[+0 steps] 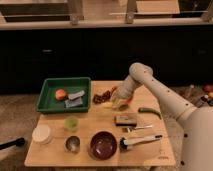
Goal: Place banana in table surface
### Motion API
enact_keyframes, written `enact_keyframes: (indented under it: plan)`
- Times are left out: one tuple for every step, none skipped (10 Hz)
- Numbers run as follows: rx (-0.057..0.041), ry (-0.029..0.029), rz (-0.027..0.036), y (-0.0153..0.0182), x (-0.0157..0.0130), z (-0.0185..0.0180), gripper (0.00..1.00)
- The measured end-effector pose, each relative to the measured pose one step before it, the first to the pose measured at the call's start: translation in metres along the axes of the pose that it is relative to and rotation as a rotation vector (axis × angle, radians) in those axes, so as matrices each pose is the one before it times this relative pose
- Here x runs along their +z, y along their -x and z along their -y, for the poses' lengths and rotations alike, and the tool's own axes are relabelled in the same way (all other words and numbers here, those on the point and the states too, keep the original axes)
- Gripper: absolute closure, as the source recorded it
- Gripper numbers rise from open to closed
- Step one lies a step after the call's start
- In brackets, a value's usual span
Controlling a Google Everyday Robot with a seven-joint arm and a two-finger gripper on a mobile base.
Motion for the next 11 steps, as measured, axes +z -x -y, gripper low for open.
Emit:
enact_keyframes:
  plan:
    - [-0.00038, 0.00283, 0.00146, -0.00089, 0.00012, -0.00153, 0.54]
    - [0.00094, 0.00033, 0.00128, -0.00118, 0.00009, -0.00119, 0.52]
    - [0.00112, -0.00064, 0.0002, -0.00063, -0.0009, -0.00081, 0.48]
    - [-0.00011, 0.00037, -0.00061, 0.00019, -0.0016, -0.00079, 0.43]
    - [-0.00152, -0.00115, 0.00216, -0.00024, -0.00128, 0.00063, 0.44]
    - [-0.00056, 0.00144, 0.00129, -0.00068, 0.00042, 0.00007, 0.48]
    - [0.00125, 0.00003, 0.00215, -0.00169, 0.0, -0.0014, 0.5]
    - [0.00265, -0.00114, 0.00055, -0.00199, -0.00081, -0.0013, 0.54]
    - [0.00267, -0.00125, -0.00054, -0.00158, -0.00107, -0.00066, 0.58]
    - [0.00134, 0.00078, -0.0003, -0.00291, -0.00133, -0.00002, 0.57]
    - [0.00213, -0.00092, 0.00062, -0.0037, -0.00252, -0.00106, 0.5]
